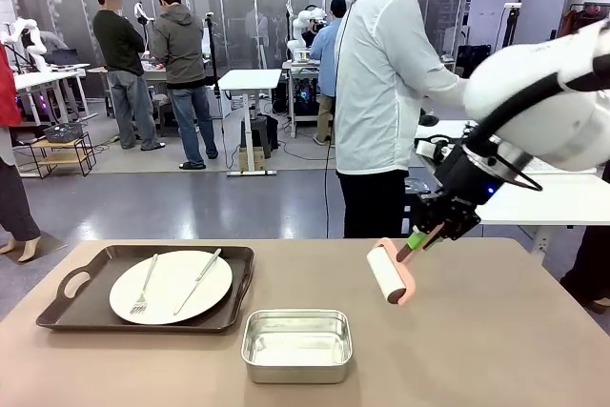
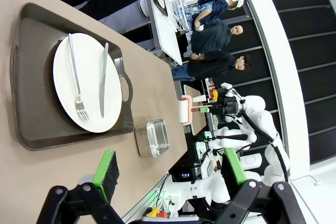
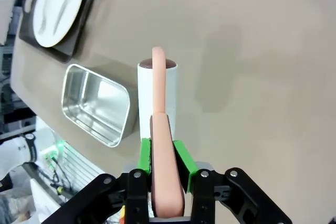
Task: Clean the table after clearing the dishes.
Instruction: When the left (or right) Handle tray is removed, use the left hand (or right hand) to clean the left (or right) side of the table with the Lint Roller.
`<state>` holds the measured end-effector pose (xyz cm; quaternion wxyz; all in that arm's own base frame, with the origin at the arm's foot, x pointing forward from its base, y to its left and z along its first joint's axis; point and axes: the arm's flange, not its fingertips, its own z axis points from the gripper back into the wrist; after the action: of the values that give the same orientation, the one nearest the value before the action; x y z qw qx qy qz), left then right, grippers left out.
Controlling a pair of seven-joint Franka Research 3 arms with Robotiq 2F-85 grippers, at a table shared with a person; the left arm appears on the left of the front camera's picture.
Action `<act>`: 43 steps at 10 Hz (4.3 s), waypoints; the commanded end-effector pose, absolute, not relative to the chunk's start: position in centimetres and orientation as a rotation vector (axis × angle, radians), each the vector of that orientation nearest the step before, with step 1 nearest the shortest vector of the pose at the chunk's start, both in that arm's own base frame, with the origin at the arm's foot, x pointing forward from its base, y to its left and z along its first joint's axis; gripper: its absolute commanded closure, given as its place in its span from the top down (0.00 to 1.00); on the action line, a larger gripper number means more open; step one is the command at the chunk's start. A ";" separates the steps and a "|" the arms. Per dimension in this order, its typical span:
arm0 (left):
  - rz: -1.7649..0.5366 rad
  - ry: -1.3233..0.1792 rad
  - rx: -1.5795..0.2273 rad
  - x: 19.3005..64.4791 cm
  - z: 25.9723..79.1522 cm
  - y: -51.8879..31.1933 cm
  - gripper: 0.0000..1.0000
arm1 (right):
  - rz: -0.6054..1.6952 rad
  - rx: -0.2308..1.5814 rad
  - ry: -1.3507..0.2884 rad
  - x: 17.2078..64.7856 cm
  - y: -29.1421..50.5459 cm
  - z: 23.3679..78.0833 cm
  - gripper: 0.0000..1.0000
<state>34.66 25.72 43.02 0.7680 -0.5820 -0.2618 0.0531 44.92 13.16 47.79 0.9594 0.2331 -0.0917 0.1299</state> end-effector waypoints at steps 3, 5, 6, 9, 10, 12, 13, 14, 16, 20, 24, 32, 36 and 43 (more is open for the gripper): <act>0.115 -0.573 -1.264 34.4 43.1 26.0 1.00 | 0.285 0.459 -0.157 45.6 14.0 48.5 0.00; 0.115 -0.573 -1.264 34.4 43.1 26.0 1.00 | 0.285 0.459 -0.157 45.6 14.0 48.5 0.00; 0.115 -0.573 -1.264 34.4 43.1 26.0 1.00 | 0.284 0.467 -0.170 45.3 13.7 47.9 0.22; 0.115 -0.573 -1.264 34.4 43.1 26.0 1.00 | 0.059 0.881 -0.065 49.4 8.5 43.9 0.22; 0.115 -0.573 -1.264 34.4 43.1 26.0 1.00 | 0.036 0.900 -0.073 49.2 7.5 42.4 0.22; 0.115 -0.573 -1.264 34.4 43.1 26.0 1.00 | -0.009 0.953 -0.089 49.2 6.6 40.0 0.22; 0.115 -0.573 -1.264 34.4 43.1 26.0 1.00 | -0.011 0.947 -0.100 49.3 6.9 38.4 0.22; 0.115 -0.573 -1.264 34.4 43.1 26.0 1.00 | -0.012 0.927 -0.088 49.7 7.3 36.6 0.22; 0.115 -0.573 -1.264 34.4 43.1 26.0 1.00 | -0.013 0.918 -0.066 50.9 7.8 34.9 0.22; 0.115 -0.573 -1.264 34.4 43.1 26.0 1.00 | -0.049 0.890 -0.092 52.1 7.8 32.5 0.22; 0.115 -0.573 -1.264 34.4 43.1 26.0 1.00 | -0.062 0.908 -0.036 52.8 7.4 30.3 0.22; 0.115 -0.573 -1.264 34.4 43.1 26.0 1.00 | -0.139 0.684 -0.059 51.3 -1.6 31.6 0.22; 0.115 -0.573 -1.264 34.4 43.1 26.0 1.00 | -0.208 0.430 -0.072 49.1 -3.6 33.3 0.22; 0.115 -0.573 -1.264 34.4 43.1 26.0 1.00 | -0.237 0.011 -0.026 49.9 -3.6 36.2 0.22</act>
<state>34.64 25.76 43.02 0.7681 -0.5818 -0.2621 0.0535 50.77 -3.39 40.32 0.9892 0.0716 -0.0702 -0.1067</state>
